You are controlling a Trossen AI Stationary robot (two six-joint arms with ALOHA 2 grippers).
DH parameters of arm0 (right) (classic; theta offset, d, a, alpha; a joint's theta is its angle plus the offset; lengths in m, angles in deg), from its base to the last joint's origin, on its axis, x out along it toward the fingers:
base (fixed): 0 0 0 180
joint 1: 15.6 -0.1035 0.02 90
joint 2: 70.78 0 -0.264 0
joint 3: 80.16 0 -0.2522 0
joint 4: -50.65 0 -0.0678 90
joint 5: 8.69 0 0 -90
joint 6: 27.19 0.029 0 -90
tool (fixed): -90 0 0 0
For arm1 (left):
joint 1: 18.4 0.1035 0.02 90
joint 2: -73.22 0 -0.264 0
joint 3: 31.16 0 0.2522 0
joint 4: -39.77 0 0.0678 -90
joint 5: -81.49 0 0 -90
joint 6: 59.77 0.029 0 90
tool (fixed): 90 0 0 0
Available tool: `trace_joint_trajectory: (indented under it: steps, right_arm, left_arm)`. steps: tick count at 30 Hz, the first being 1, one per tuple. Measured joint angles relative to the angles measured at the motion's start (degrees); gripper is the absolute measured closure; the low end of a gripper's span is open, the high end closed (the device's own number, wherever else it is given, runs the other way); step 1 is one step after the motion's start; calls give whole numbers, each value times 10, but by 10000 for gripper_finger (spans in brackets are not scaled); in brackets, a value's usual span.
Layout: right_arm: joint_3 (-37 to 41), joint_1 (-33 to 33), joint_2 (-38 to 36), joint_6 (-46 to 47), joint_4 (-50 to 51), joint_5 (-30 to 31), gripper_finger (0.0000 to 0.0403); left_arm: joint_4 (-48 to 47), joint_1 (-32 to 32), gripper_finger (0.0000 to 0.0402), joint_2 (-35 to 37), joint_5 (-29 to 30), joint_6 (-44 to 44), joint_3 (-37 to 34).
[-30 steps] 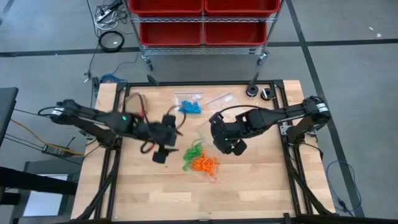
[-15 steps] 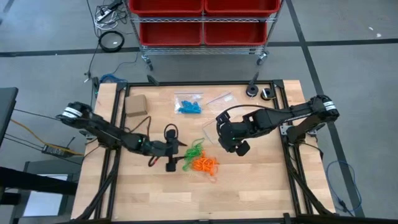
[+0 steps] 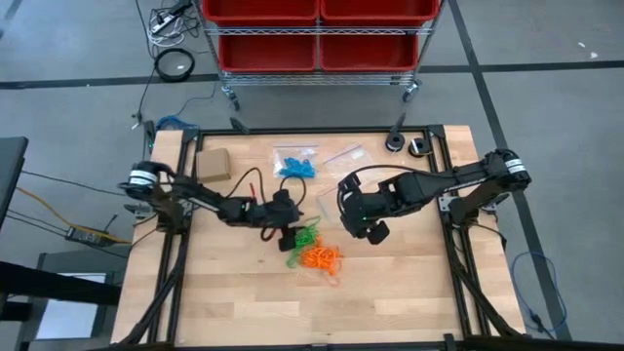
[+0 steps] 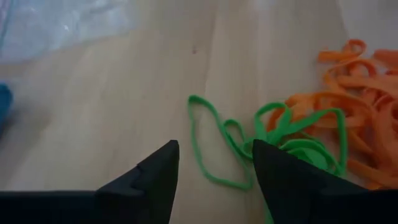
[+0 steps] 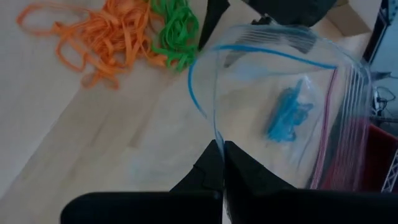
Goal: Sort rubber bands
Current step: Put the green rubber band into the bottom transparent zip bag
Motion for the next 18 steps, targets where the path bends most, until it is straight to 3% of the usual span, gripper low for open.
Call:
trace_joint_trajectory:
  steps: [9, 12, 16, 18]
  right_arm:
    - [0, -9, -11, 16, 23, 14, 403]
    - [0, -11, -24, 30, 30, 17, 403]
    - [0, -16, -39, 41, 30, 25, 403]
    - [0, -17, -43, 45, 30, 26, 403]
  left_arm:
    - [0, 9, 233, -57, 1, -8, 21]
    - [0, 8, 274, -62, 11, -5, 22]
    - [0, 7, 369, -62, 15, 26, 22]
    - [5, 7, 391, -63, 18, 36, 21]
